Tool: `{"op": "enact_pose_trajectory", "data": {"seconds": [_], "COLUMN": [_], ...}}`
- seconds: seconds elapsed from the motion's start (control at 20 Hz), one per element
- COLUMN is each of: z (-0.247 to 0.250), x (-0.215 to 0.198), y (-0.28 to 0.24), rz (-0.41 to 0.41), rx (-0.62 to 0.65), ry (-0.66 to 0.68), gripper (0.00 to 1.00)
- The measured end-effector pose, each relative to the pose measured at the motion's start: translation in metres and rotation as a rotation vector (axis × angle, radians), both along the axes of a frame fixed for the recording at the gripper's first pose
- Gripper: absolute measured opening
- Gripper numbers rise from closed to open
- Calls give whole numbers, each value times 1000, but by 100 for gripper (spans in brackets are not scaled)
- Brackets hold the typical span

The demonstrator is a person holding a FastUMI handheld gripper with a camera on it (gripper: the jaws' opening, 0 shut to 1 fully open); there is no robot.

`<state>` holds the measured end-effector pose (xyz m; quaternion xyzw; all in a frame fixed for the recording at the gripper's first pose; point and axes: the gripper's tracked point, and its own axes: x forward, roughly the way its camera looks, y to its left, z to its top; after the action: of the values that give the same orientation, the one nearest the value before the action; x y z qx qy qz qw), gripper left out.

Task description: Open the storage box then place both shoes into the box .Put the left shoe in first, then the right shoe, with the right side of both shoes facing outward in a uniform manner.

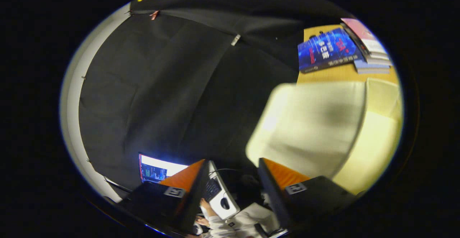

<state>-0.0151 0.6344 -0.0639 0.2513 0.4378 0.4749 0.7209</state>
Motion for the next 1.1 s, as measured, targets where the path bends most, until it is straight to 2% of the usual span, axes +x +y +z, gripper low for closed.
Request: {"op": "enact_pose_trajectory", "data": {"seconds": [0.1, 0.3, 0.55, 0.7, 0.95, 1.1], "z": [14, 19, -24, -70, -148, -189], "x": [12, 28, 34, 27, 5, 11], "y": [-42, -153, -309, -394, -500, -527], "rz": [-69, -246, -473, -596, -650, -641], "rx": [-17, -136, -418, -576, -752, -802], "ry": [-124, -353, -489, -455, -311, -277], "gripper": [97, 98, 98, 98, 98, 99]}}
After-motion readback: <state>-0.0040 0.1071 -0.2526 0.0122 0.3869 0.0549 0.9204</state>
